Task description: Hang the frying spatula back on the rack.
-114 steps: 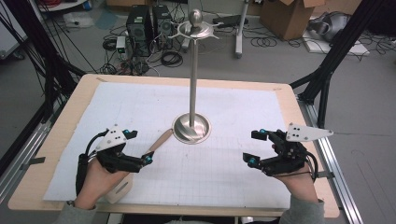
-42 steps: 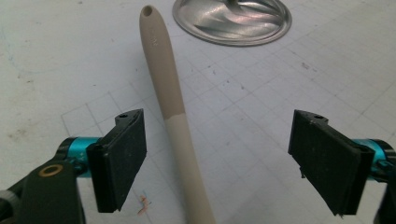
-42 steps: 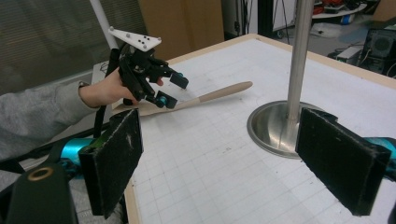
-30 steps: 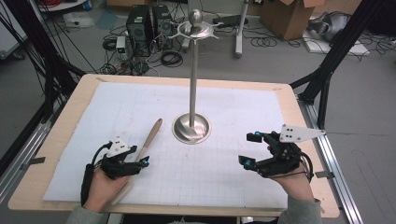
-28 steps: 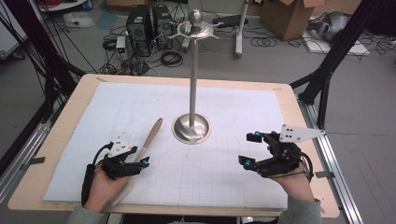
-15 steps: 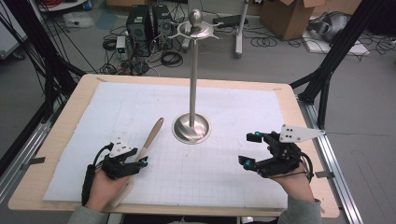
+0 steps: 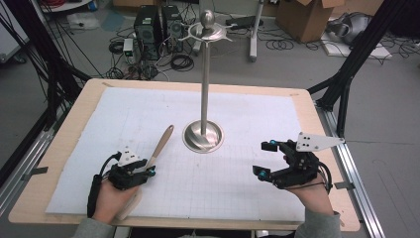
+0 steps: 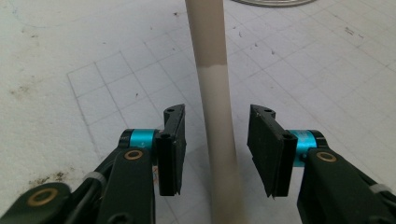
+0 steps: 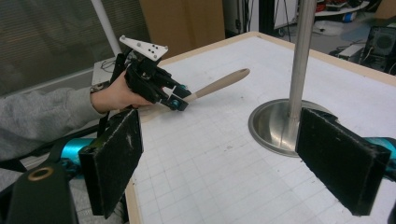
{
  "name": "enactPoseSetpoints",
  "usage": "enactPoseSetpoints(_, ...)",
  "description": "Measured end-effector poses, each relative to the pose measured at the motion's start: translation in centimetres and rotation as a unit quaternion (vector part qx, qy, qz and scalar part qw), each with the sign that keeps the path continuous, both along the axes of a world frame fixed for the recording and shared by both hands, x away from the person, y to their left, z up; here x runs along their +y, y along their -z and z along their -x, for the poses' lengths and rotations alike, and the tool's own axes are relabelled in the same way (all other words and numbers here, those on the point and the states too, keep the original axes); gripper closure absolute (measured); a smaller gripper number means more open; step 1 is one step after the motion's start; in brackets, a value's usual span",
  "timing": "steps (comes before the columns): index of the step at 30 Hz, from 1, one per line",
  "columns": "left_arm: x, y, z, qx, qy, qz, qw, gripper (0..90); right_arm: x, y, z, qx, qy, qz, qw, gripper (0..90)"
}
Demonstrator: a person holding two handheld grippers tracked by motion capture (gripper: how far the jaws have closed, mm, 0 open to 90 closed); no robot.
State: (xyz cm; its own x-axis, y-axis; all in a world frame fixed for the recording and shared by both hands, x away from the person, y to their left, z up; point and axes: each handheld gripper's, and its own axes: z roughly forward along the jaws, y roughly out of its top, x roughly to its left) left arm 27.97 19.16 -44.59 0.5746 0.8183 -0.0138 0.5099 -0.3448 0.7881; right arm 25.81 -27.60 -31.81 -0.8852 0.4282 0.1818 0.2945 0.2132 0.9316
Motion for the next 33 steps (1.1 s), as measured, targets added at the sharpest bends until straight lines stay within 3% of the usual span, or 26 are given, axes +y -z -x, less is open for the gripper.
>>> enactPoseSetpoints(6,-0.19,0.01,0.07,-0.001,0.009,-0.013,0.9999,62.2,0.04,0.02,-0.03,-0.001,-0.002,0.000,1.0000,13.9)
enactPoseSetpoints(13,-0.28,0.07,0.10,0.001,-0.001,-0.022,0.9997,65.1,0.02,0.02,0.03,-0.003,0.000,0.000,1.0000,14.0)
enactPoseSetpoints(25,-0.04,0.11,-0.14,0.015,-0.006,-0.011,0.9998,64.2,0.19,0.09,0.06,0.001,-0.002,0.005,1.0000,14.0)
enactPoseSetpoints(31,-0.14,0.15,-0.12,0.012,-0.007,-0.008,0.9999,64.5,0.29,0.13,0.04,0.003,-0.002,0.007,1.0000,14.0)
enactPoseSetpoints(32,-0.16,0.10,-0.04,0.010,-0.002,-0.013,0.9999,65.9,0.30,0.14,0.00,0.001,-0.003,0.007,1.0000,14.0)
enactPoseSetpoints(33,-0.28,0.08,0.06,0.004,0.003,-0.021,0.9998,73.0,0.31,0.14,0.01,0.002,-0.003,0.007,1.0000,14.0)
